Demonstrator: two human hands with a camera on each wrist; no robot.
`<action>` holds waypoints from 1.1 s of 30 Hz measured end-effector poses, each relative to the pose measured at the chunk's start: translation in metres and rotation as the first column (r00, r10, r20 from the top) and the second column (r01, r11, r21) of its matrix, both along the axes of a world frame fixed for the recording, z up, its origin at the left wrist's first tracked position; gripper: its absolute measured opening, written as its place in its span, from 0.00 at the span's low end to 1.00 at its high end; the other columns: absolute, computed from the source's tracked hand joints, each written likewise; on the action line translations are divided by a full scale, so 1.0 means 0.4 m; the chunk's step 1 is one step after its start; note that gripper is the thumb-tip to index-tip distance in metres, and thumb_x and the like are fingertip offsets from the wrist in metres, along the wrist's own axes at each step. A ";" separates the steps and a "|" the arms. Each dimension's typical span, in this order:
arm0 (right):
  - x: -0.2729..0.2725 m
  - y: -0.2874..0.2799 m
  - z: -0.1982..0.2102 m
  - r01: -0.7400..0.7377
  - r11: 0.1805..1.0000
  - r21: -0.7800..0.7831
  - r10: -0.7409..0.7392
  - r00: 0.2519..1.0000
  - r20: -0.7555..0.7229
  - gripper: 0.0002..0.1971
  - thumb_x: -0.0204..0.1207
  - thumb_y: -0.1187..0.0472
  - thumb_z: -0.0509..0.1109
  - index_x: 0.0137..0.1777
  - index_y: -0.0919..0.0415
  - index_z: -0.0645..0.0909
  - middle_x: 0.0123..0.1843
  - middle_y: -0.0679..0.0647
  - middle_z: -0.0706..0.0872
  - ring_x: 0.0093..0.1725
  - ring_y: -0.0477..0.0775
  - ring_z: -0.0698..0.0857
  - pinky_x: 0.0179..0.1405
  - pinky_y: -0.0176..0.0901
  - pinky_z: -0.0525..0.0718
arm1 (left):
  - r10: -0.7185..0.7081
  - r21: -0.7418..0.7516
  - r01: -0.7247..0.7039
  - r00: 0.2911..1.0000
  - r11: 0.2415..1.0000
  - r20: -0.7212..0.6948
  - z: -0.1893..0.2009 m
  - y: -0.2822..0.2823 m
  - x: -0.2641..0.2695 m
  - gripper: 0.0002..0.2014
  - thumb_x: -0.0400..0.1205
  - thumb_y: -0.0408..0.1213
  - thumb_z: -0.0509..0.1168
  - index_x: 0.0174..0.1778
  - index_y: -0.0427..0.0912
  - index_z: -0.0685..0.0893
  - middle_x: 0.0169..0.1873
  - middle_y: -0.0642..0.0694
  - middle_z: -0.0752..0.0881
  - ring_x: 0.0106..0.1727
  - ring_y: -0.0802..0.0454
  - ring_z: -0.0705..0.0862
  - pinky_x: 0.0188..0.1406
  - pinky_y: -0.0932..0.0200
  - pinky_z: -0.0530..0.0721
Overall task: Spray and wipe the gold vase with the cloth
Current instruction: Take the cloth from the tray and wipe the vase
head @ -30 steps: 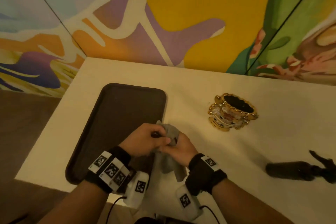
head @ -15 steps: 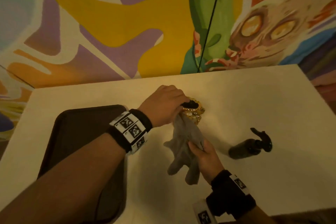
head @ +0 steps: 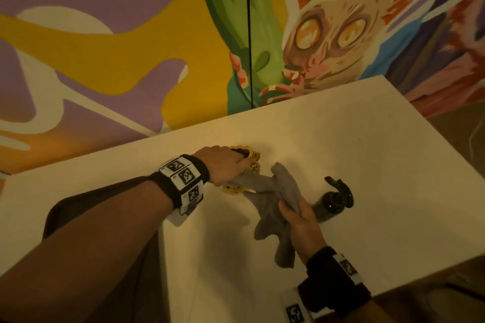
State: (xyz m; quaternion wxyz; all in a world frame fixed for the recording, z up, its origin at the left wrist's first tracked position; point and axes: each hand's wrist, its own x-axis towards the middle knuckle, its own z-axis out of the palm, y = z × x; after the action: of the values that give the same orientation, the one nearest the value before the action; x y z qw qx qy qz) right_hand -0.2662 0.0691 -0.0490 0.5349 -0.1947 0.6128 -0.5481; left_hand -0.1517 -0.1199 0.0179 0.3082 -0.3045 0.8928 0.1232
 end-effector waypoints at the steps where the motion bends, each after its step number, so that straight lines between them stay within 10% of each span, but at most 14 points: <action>1: 0.000 -0.005 0.002 0.003 1.000 -0.019 -0.003 1.000 -0.012 0.13 0.82 0.64 0.62 0.63 0.49 0.78 0.59 0.47 0.85 0.58 0.45 0.83 0.59 0.44 0.80 | 0.047 0.009 -0.046 0.998 0.999 -0.032 0.002 0.000 -0.001 0.19 0.89 0.49 0.42 0.56 0.43 0.75 0.51 0.37 0.81 0.48 0.41 0.79 0.48 0.47 0.77; 6: 0.000 -0.039 0.036 0.004 0.995 -0.097 -0.012 0.997 -0.077 0.12 0.83 0.63 0.61 0.62 0.47 0.78 0.57 0.46 0.86 0.57 0.45 0.84 0.57 0.43 0.80 | 0.418 0.164 -0.389 0.882 0.907 -0.220 -0.032 -0.027 0.075 0.18 0.89 0.43 0.43 0.65 0.41 0.72 0.55 0.36 0.81 0.48 0.45 0.76 0.50 0.55 0.74; 9: 0.004 -0.074 0.066 -0.051 0.980 -0.195 -0.007 0.958 -0.286 0.11 0.82 0.59 0.63 0.62 0.48 0.79 0.58 0.52 0.86 0.58 0.53 0.84 0.58 0.51 0.82 | 0.821 0.565 -0.597 0.454 0.569 -0.346 -0.077 -0.030 0.146 0.28 0.84 0.61 0.44 0.63 0.44 0.78 0.56 0.42 0.87 0.54 0.44 0.86 0.65 0.41 0.79; 12: 0.018 -0.134 0.102 -0.234 0.948 -0.215 0.067 0.809 -0.584 0.16 0.81 0.60 0.62 0.69 0.54 0.73 0.64 0.54 0.81 0.62 0.51 0.80 0.59 0.48 0.81 | 0.963 0.820 -0.510 0.075 0.259 -0.258 -0.061 0.021 0.185 0.28 0.84 0.58 0.47 0.61 0.40 0.82 0.54 0.38 0.90 0.53 0.44 0.89 0.63 0.43 0.79; 15: 0.069 -0.193 0.121 -0.460 0.888 -0.014 0.284 0.572 -0.770 0.30 0.81 0.48 0.60 0.80 0.53 0.56 0.80 0.53 0.66 0.75 0.52 0.68 0.74 0.53 0.73 | 0.992 0.951 -0.308 -0.122 0.001 -0.041 -0.037 0.082 0.207 0.37 0.83 0.63 0.42 0.70 0.39 0.79 0.63 0.36 0.87 0.65 0.38 0.84 0.73 0.38 0.72; 18: 0.144 -0.221 0.124 -0.552 0.783 0.287 0.392 0.081 -0.916 0.39 0.77 0.33 0.49 0.82 0.55 0.52 0.85 0.56 0.56 0.83 0.56 0.54 0.82 0.61 0.54 | 0.974 0.971 -0.238 -0.226 -0.037 -0.018 -0.015 0.111 0.214 0.38 0.84 0.62 0.38 0.67 0.37 0.82 0.60 0.33 0.88 0.62 0.39 0.84 0.66 0.42 0.76; 20: 0.193 -0.220 0.133 -0.599 0.728 0.334 0.354 -0.089 -0.931 0.40 0.77 0.34 0.44 0.82 0.61 0.54 0.85 0.61 0.56 0.84 0.58 0.51 0.82 0.63 0.47 | 0.956 0.980 -0.188 -0.294 -0.072 0.014 -0.006 0.124 0.220 0.37 0.84 0.62 0.40 0.67 0.38 0.82 0.60 0.34 0.88 0.64 0.40 0.84 0.66 0.44 0.76; 33: 0.258 -0.265 0.170 -0.766 0.581 0.274 0.228 -0.170 -0.959 0.28 0.84 0.50 0.44 0.81 0.60 0.59 0.83 0.57 0.65 0.82 0.53 0.61 0.81 0.54 0.56 | 0.863 0.999 -0.045 -0.505 -0.019 -0.006 0.004 0.175 0.283 0.27 0.86 0.58 0.46 0.63 0.47 0.85 0.63 0.40 0.88 0.68 0.42 0.82 0.71 0.42 0.75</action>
State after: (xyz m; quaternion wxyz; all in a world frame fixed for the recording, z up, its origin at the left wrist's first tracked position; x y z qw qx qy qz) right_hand -0.1631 -0.0368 0.0188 0.1128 -0.8343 0.5267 -0.1177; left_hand -0.0383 -0.0499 0.0195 -0.3968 -0.4910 0.2750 0.7251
